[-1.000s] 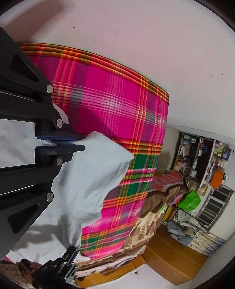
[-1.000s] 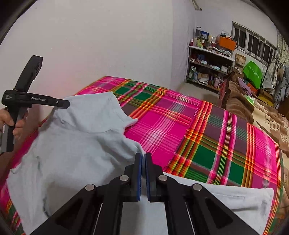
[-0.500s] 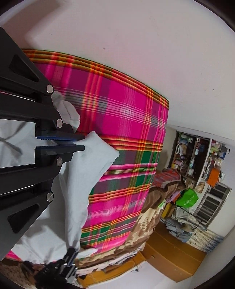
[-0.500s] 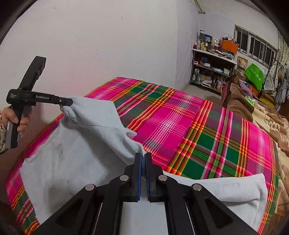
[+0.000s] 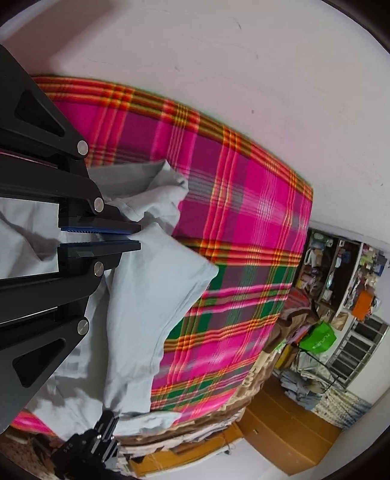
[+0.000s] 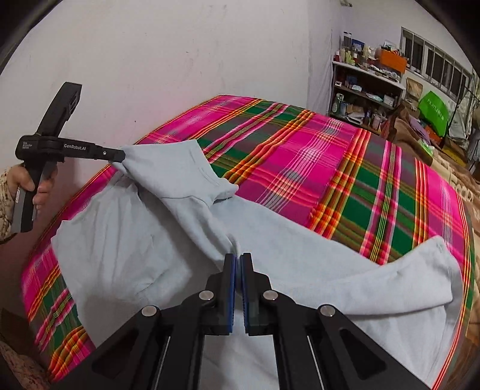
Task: Fold clothes
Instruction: 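Fold the gripped side edge over the shirt body with both grippers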
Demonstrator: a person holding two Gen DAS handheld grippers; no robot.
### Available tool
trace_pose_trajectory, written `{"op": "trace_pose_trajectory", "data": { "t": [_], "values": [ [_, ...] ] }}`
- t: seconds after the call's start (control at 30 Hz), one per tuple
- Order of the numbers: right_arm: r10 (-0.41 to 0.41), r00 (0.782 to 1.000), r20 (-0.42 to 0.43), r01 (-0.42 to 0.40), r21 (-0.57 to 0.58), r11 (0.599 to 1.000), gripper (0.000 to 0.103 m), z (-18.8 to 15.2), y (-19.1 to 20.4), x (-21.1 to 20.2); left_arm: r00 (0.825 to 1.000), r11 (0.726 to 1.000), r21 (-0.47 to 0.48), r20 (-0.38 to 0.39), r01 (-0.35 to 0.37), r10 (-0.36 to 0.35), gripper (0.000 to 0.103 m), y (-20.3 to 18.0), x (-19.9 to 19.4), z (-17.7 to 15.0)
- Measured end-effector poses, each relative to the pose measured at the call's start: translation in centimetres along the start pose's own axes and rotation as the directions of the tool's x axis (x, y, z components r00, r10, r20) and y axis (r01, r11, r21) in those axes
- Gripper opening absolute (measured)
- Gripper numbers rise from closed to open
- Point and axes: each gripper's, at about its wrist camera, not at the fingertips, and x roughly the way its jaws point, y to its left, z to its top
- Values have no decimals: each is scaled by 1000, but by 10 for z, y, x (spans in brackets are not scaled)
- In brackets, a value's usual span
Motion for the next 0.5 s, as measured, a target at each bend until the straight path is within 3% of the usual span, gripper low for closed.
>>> {"op": "trace_pose_trajectory", "data": {
  "t": [0.5],
  "values": [
    [-21, 1000, -20, 21, 14, 1000, 4, -5, -23, 5, 999, 1000, 2, 22, -27, 27, 4, -7, -9, -27]
  ]
}}
